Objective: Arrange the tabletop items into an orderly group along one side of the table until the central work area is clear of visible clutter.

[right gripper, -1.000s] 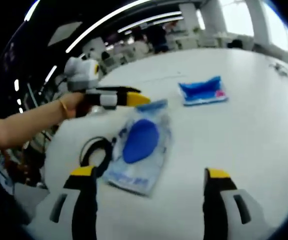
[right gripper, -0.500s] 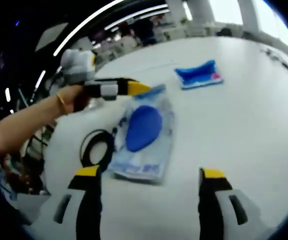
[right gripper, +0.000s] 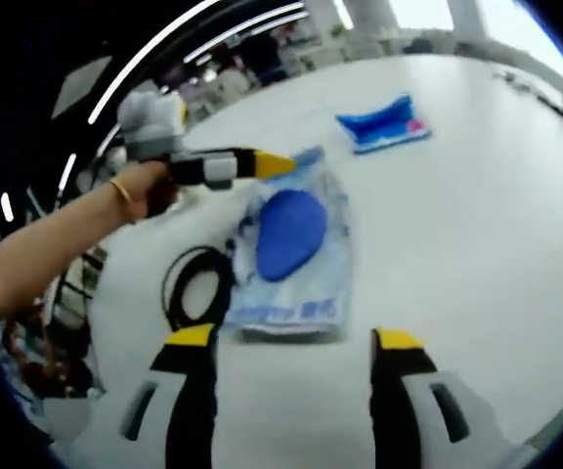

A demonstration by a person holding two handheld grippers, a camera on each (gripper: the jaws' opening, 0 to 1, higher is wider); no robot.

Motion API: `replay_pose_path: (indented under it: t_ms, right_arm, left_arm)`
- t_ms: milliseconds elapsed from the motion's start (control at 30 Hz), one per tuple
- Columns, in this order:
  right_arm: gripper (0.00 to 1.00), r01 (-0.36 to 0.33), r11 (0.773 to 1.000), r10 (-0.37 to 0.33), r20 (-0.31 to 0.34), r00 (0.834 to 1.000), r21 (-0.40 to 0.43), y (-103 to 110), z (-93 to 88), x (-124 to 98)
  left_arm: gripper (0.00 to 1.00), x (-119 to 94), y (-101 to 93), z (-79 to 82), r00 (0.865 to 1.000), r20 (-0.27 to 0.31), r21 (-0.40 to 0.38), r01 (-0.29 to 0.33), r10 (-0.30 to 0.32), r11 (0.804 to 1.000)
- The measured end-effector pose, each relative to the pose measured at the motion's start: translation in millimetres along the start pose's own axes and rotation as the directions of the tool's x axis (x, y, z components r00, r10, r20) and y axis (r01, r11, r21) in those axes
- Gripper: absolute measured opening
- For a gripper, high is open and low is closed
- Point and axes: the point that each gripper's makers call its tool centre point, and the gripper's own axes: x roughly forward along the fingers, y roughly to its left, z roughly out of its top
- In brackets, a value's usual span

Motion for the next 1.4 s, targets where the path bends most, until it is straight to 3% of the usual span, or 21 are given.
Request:
replay_pose_path:
  t_ms: [233, 300, 367, 633, 767, 900, 967, 1100, 1200, 1233, 1400]
  right_arm:
    - [0.56, 0.0, 0.997, -0.001, 0.009, 1.0, 0.08, 4.1, -1.4, 2.2]
    - [0.51, -0.005, 0.989, 0.002, 0.022, 1.0, 0.147, 5.7, -1.0, 3.4]
    - [0.47, -0.011, 0.987, 0.007, 0.027, 1.0, 0.162, 7.0, -1.6, 4.0]
    - [0.45, -0.014, 0.965, 0.004, 0.038, 0.999, 0.263, 10.5, -4.1, 11.4]
    - [0.35, -0.015, 0.949, -0.005, 0.062, 0.998, 0.315, 10.6, -1.1, 14.9]
    - [0.31, -0.004, 0.944, -0.021, 0.071, 0.997, 0.329, 11.3, -1.9, 19.4]
    - [0.28, -0.008, 0.93, -0.019, 0.069, 0.997, 0.368, 11.6, -4.5, 22.5]
    - [0.21, -0.003, 0.915, -0.03, 0.074, 0.997, 0.404, 8.6, -5.2, 25.1]
    - [0.13, -0.01, 0.904, -0.018, 0.061, 0.998, 0.428, 7.3, -9.5, 28.3]
    - [0.12, -0.018, 0.899, -0.009, 0.061, 0.998, 0.437, 7.8, -10.0, 29.1]
    - [0.06, -0.029, 0.884, -0.007, 0.076, 0.997, 0.466, 7.1, -8.3, 29.8]
  left_arm:
    - [0.4, 1.9, 0.3, -6.0, 1.0, -0.016, -0.006, 0.003, -0.003, 1.0]
    - [0.38, 1.8, 0.5, -7.2, 1.0, -0.016, -0.002, 0.003, -0.003, 1.0]
    - [0.36, 1.8, -0.1, -8.4, 1.0, -0.02, 0.006, 0.009, -0.009, 1.0]
    - [0.33, 3.1, 1.6, -11.3, 0.999, -0.038, 0.055, 0.009, -0.007, 0.998]
    - [0.27, 3.4, 4.9, -14.0, 0.998, -0.058, 0.088, 0.0, 0.005, 0.996]
    - [0.24, 5.7, 4.7, -15.0, 0.997, -0.073, 0.159, 0.009, 0.002, 0.987]
    - [0.22, 6.2, 4.6, -18.1, 0.995, -0.098, 0.224, 0.014, 0.008, 0.975]
    - [0.14, 10.7, -0.1, -21.0, 0.993, -0.12, 0.266, 0.048, -0.016, 0.963]
    - [0.07, 11.8, -7.2, -24.3, 0.989, -0.14, 0.33, 0.09, -0.046, 0.94]
    - [0.06, 11.8, -5.1, -23.0, 0.99, -0.137, 0.352, 0.074, -0.027, 0.933]
    - [0.04, 10.0, -6.2, -22.3, 0.989, -0.143, 0.359, 0.07, -0.019, 0.931]
